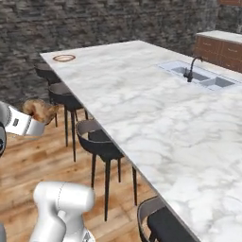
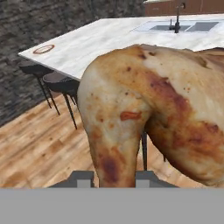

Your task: Take the cheese, chicken drumstick, and corn from the fridge and place them on the plate on the dining counter to create an appetizer plate.

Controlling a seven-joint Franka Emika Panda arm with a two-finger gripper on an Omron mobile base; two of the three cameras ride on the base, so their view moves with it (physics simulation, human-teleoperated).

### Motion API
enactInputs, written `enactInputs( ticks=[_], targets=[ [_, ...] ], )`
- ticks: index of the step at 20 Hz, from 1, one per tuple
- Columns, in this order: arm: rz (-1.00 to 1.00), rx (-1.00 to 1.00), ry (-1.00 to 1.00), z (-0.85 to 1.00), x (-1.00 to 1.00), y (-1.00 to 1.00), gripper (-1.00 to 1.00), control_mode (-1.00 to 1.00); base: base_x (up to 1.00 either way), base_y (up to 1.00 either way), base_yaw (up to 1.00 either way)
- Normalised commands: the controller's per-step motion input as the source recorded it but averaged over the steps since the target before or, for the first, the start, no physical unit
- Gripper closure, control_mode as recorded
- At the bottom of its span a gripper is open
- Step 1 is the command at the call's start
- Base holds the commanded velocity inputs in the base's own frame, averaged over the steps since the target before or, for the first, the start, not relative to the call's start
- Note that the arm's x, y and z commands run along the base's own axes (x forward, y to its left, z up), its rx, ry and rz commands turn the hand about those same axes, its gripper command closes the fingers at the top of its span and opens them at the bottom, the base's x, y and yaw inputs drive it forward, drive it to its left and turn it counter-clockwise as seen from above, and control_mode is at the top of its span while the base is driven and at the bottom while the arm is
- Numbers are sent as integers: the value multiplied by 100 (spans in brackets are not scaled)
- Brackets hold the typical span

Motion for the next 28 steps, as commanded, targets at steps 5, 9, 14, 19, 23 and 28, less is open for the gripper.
enactInputs(
  ticks=[5,9,14,19,23,28],
  targets=[
    [0,0,0,0,0,0,100,100,68,100,-41],
    [0,0,0,0,0,0,100,100,64,100,-39],
    [0,0,0,0,0,0,100,100,59,100,-38],
    [0,0,0,0,0,0,100,100,55,100,-36],
    [0,0,0,0,0,0,100,100,51,100,-32],
    [0,0,0,0,0,0,100,100,42,100,-30]
  ],
)
